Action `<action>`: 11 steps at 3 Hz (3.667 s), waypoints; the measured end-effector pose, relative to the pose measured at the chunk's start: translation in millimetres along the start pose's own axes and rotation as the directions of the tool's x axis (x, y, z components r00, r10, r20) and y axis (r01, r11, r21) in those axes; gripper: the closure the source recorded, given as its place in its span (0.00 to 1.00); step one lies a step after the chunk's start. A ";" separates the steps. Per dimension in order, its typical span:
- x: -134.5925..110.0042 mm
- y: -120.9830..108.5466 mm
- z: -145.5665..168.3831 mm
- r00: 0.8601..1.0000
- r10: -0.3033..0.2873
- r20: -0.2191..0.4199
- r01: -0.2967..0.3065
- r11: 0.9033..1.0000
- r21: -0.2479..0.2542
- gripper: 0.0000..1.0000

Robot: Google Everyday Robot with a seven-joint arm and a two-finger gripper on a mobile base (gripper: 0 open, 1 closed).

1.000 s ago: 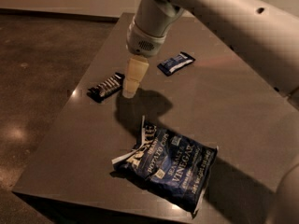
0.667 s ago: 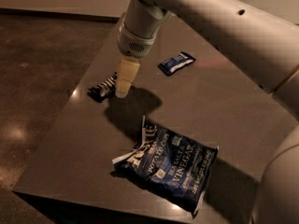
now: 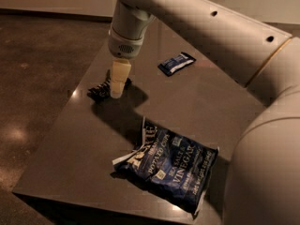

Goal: Move rxbar chocolate near rxbar blueberry

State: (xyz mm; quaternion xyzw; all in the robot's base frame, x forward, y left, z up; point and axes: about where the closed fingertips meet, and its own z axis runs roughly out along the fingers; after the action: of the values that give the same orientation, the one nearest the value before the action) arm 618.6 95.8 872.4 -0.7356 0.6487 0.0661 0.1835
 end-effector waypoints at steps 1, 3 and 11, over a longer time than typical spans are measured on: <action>0.2 -1.9 11.9 0.999 -0.039 -0.033 0.037 0.998 -0.052 0.00; 0.5 6.0 34.7 0.989 -0.124 -0.078 0.110 0.980 -0.164 0.00; 139.9 -51.6 -63.0 0.974 0.220 -0.061 -0.221 0.975 -0.005 1.00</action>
Offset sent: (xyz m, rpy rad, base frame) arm -0.0022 0.0091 -0.0304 -0.1497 0.1141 0.1723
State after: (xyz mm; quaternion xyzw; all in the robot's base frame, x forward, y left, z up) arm 681.1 -52.0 893.2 -0.6619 0.7311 0.0677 0.1512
